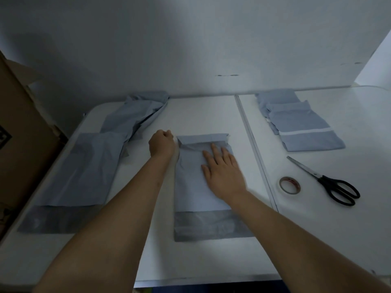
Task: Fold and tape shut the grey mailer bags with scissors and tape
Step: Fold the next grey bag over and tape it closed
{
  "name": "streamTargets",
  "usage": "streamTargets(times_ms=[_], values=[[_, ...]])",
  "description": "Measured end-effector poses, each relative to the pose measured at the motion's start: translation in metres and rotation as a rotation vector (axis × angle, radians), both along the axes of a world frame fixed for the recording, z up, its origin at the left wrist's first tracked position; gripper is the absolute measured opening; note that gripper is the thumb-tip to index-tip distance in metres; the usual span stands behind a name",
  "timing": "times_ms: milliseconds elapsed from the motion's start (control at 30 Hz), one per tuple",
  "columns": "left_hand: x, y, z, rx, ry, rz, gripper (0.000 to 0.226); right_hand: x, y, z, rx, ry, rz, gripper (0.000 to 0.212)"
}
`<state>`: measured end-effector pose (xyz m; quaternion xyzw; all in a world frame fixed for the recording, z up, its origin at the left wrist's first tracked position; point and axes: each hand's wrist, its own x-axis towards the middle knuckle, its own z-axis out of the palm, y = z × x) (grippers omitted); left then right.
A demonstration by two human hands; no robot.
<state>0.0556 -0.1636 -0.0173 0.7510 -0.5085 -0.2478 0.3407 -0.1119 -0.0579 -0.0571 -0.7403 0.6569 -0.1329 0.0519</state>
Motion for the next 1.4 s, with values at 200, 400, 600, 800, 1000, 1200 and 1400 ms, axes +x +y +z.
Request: streamTargets(times_ms=[200, 400, 600, 800, 1000, 1200, 1400], values=[[-0.009, 0.065, -0.017, -0.222, -0.393, -0.752, 0.040, -0.015, 0.001, 0.005, -0.012, -0.070, 0.053, 0.063], [-0.006, 0.089, -0.020, -0.295, -0.539, -0.824, 0.048, -0.034, 0.023, 0.011, -0.123, -0.397, 0.083, 0.035], [0.031, 0.134, 0.000, -0.108, -0.221, -0.976, 0.043, -0.058, 0.063, 0.016, -0.079, -0.601, 0.054, 0.043], [0.061, 0.167, -0.001, 0.143, -0.291, -1.152, 0.069, -0.075, 0.094, 0.020, 0.026, -0.687, 0.092, 0.057], [0.055, 0.172, -0.008, -0.036, -0.176, -0.991, 0.021, -0.081, 0.106, 0.014, -0.023, -0.643, 0.191, 0.069], [0.041, 0.170, -0.003, 0.013, 0.100, -0.636, 0.030, -0.085, 0.115, 0.030, 0.254, -0.614, 0.042, 0.058], [0.034, 0.172, 0.003, 0.039, 0.135, -0.573, 0.039, -0.064, 0.110, 0.030, 0.157, -0.772, -0.159, 0.011]])
